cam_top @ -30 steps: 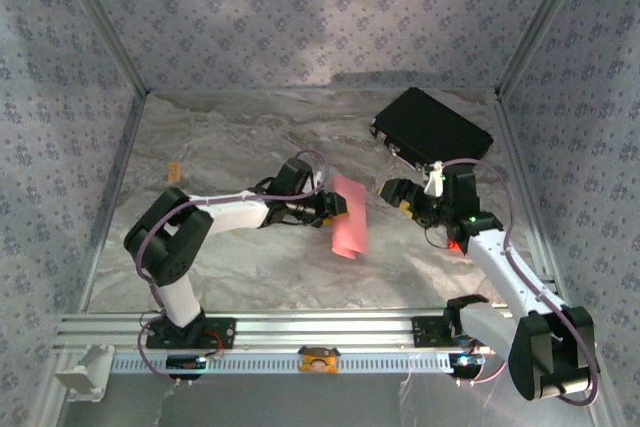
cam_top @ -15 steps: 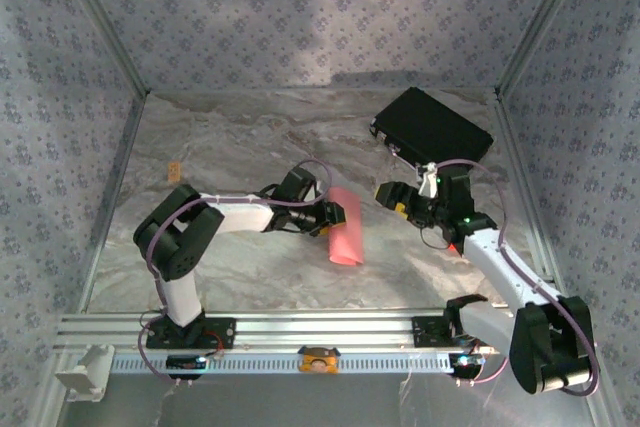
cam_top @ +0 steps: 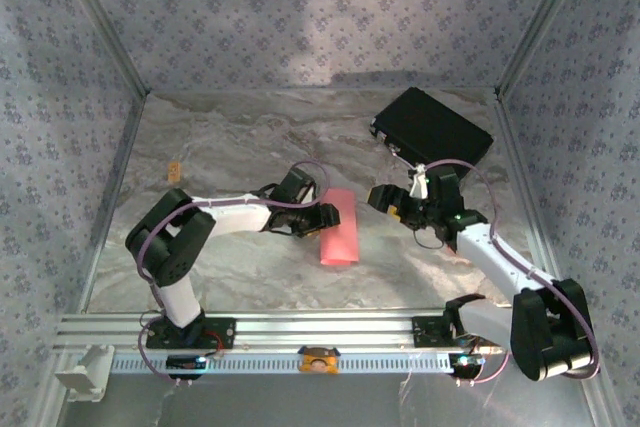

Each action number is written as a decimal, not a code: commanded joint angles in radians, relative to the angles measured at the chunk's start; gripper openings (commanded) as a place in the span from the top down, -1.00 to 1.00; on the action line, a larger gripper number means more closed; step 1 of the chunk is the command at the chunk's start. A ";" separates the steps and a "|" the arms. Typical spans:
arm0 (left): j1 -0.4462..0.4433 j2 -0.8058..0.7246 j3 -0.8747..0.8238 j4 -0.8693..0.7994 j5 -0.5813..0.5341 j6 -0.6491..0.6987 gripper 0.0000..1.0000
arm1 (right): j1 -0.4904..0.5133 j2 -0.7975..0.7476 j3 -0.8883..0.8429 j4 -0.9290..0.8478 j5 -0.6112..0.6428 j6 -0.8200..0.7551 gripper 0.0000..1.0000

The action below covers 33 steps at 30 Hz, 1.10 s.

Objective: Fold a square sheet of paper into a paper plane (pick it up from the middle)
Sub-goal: First fold the square sheet of paper in half at the center of the table.

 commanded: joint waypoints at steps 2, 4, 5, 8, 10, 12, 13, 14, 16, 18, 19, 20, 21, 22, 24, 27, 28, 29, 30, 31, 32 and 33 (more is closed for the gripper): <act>0.011 -0.021 0.024 -0.078 -0.037 0.056 -0.16 | 0.014 0.038 0.041 0.006 -0.010 -0.004 -0.92; 0.017 -0.010 0.037 -0.105 -0.038 0.072 -0.10 | 0.023 0.057 0.047 0.007 -0.011 -0.004 -0.92; 0.018 -0.006 0.039 -0.111 -0.037 0.078 -0.08 | 0.028 0.062 0.048 0.007 -0.007 -0.003 -0.92; 0.024 0.009 0.047 -0.134 -0.046 0.079 -0.05 | 0.036 0.076 0.045 0.012 0.005 0.005 -0.92; 0.027 0.014 0.043 -0.130 -0.046 0.077 -0.05 | 0.040 0.081 0.045 0.014 0.009 0.007 -0.92; 0.027 0.024 0.047 -0.129 -0.041 0.081 -0.03 | 0.041 0.079 0.045 0.009 0.013 0.005 -0.93; 0.026 0.031 0.051 -0.130 -0.031 0.090 -0.01 | 0.042 0.078 0.045 0.006 0.017 0.003 -0.93; 0.027 0.040 0.059 -0.143 -0.028 0.099 0.01 | 0.042 0.077 0.046 0.003 0.022 0.003 -0.94; 0.026 0.052 0.071 -0.162 -0.026 0.114 0.01 | 0.042 0.075 0.045 -0.007 0.030 0.000 -0.95; 0.026 0.064 0.084 -0.180 -0.013 0.143 0.01 | 0.042 0.075 0.045 -0.015 0.035 -0.001 -0.95; 0.026 0.073 0.095 -0.203 -0.016 0.160 0.01 | 0.042 0.075 0.046 -0.018 0.035 -0.003 -0.95; 0.027 0.082 0.108 -0.225 -0.019 0.173 0.01 | 0.042 0.075 0.045 -0.020 0.037 -0.003 -0.95; 0.028 0.093 0.120 -0.247 -0.019 0.184 0.01 | 0.042 0.074 0.045 -0.023 0.038 -0.004 -0.96; 0.028 0.102 0.132 -0.265 -0.018 0.191 0.01 | 0.041 0.075 0.045 -0.026 0.041 -0.004 -0.96; 0.027 0.110 0.139 -0.265 0.000 0.201 0.00 | 0.042 0.075 0.047 -0.030 0.045 -0.003 -0.96; 0.031 0.133 0.159 -0.295 0.000 0.217 -0.01 | 0.042 0.072 0.049 -0.037 0.048 -0.006 -0.97; 0.031 0.142 0.166 -0.302 0.001 0.220 -0.01 | 0.040 0.073 0.050 -0.038 0.051 -0.006 -0.97; 0.031 0.150 0.172 -0.309 0.004 0.219 0.00 | 0.041 0.075 0.050 -0.037 0.051 -0.006 -0.97; 0.031 0.158 0.181 -0.319 0.011 0.215 0.01 | 0.041 0.075 0.051 -0.037 0.048 -0.007 -0.98; 0.031 0.167 0.190 -0.330 0.017 0.214 0.01 | 0.040 0.076 0.053 -0.038 0.045 -0.010 -0.98; 0.030 0.173 0.197 -0.339 0.021 0.216 0.01 | 0.041 0.076 0.055 -0.040 0.043 -0.012 -0.98; 0.028 0.177 0.202 -0.345 0.017 0.218 0.01 | 0.040 0.074 0.057 -0.040 0.043 -0.014 -0.98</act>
